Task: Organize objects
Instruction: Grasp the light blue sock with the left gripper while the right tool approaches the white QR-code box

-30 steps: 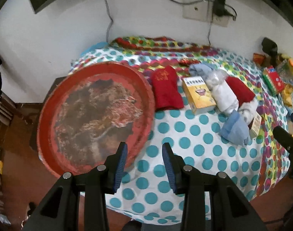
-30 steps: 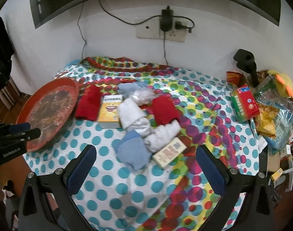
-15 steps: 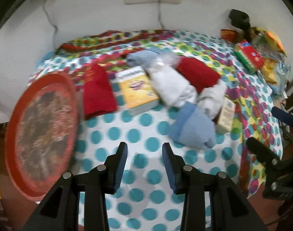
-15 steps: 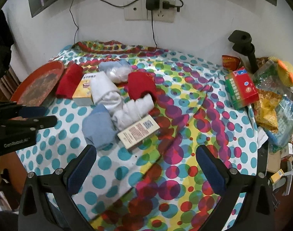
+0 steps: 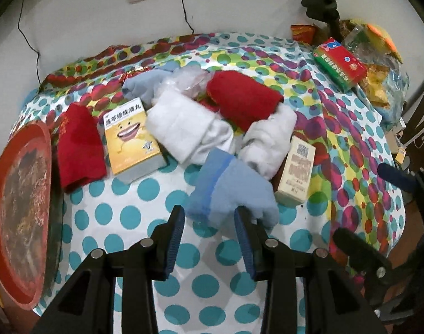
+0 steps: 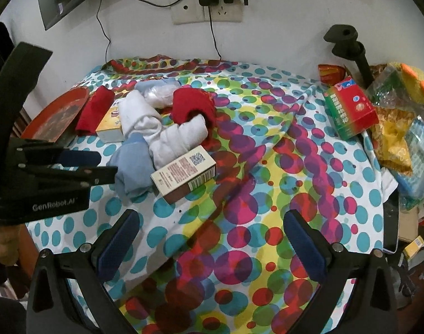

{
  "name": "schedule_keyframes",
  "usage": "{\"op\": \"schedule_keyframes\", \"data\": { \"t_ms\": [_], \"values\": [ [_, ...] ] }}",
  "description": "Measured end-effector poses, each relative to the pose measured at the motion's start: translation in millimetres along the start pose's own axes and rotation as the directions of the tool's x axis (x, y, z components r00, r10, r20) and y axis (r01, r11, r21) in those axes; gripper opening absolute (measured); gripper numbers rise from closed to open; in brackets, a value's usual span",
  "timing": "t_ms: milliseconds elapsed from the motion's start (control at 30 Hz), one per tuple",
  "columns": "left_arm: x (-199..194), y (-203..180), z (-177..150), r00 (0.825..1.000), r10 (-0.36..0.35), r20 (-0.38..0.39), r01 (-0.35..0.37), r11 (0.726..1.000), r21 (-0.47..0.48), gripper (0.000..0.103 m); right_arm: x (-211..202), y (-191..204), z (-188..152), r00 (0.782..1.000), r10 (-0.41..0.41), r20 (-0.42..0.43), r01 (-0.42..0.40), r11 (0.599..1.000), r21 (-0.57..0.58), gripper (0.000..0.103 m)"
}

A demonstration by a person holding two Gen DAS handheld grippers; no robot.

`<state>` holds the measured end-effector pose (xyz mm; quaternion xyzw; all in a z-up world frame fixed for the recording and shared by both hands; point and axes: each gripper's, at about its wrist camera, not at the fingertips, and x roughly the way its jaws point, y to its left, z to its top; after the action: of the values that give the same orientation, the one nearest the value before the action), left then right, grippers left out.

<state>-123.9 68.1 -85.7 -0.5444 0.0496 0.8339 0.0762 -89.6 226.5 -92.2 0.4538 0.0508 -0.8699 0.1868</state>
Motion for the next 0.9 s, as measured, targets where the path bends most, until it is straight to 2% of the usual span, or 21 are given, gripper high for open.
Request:
{"op": "schedule_keyframes", "data": {
  "t_ms": [167,333,433,600,767,900],
  "values": [
    [-16,-12,-2,0.997,-0.047,0.057,0.043,0.996,0.079,0.038,6,-11,-6,0.999,0.047,-0.007,-0.046,0.997,0.054,0.103],
    [-9,-22,-1,0.994,-0.109,0.028,0.106,0.989,0.104,0.038,11,-15,-9,0.997,0.075,-0.009,-0.074,0.994,0.078,0.103],
    [2,-24,0,0.997,-0.074,0.02,0.071,0.99,0.118,0.038,12,-15,-10,0.997,0.074,-0.01,-0.073,0.995,0.072,0.103],
    [11,-21,-1,0.998,-0.067,0.008,0.065,0.992,0.111,0.039,15,-15,-9,0.998,0.061,-0.012,-0.06,0.996,0.068,0.103],
    [19,-17,-5,0.997,-0.072,-0.006,0.072,0.991,0.115,0.046,16,-13,-9,0.998,0.066,-0.009,-0.066,0.996,0.067,0.103],
    [28,-21,-6,0.999,-0.037,-0.016,0.039,0.989,0.141,0.049,19,-11,-8,0.998,0.067,-0.011,-0.067,0.996,0.066,0.103]
  ]
}}
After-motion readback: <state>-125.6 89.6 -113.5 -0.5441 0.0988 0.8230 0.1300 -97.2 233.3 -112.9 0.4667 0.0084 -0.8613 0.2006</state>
